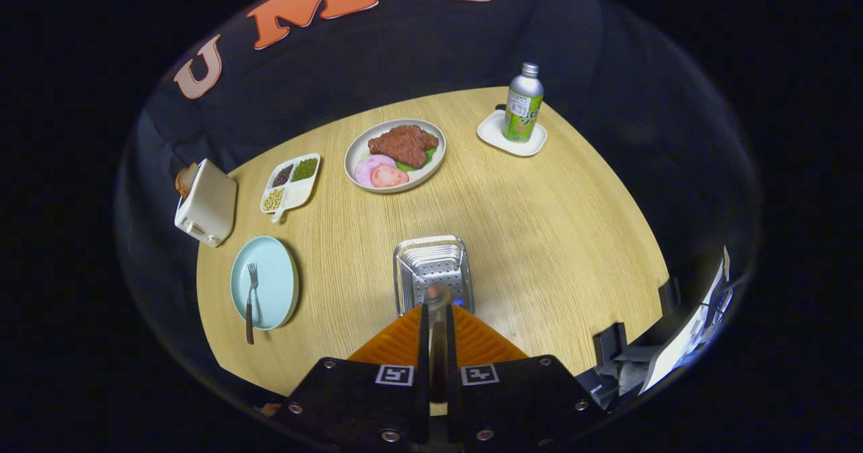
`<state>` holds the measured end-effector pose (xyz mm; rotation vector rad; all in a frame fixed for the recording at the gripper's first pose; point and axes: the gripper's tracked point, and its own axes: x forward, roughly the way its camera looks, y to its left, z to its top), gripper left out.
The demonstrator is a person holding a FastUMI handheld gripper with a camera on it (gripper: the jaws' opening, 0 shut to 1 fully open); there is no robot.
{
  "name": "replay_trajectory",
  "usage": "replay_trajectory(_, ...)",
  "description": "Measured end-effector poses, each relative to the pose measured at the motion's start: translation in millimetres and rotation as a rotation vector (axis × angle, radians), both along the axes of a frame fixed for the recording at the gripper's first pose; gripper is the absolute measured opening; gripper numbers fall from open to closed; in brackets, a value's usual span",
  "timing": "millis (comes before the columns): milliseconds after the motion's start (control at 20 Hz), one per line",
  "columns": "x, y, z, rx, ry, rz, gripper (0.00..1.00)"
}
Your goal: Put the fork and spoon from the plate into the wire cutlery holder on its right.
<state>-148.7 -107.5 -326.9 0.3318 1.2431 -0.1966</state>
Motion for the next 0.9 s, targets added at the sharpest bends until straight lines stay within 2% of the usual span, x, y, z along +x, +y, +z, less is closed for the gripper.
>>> replay_trajectory(100,17.9,-3.2,14.8,-0.027,-0.088,-0.001,0.13)
replay_trajectory(200,37.5,-3.8,31.8,-0.049,-0.188,-0.009,0.2)
replay_trajectory(500,97.6,-12.0,108.8,-0.157,-0.568,-0.066,0.58)
replay_trajectory(600,105.6,-1.6,133.4,-0.157,-0.67,-0.061,0.66)
replay_trajectory(650,108.4,5.3,150.7,-0.16,-0.723,-0.062,0.74)
replay_trajectory(750,119.1,17.0,167.8,-0.175,-0.797,-0.053,0.8)
replay_trajectory(900,127.6,38.6,193.0,-0.194,-0.922,-0.048,0.83)
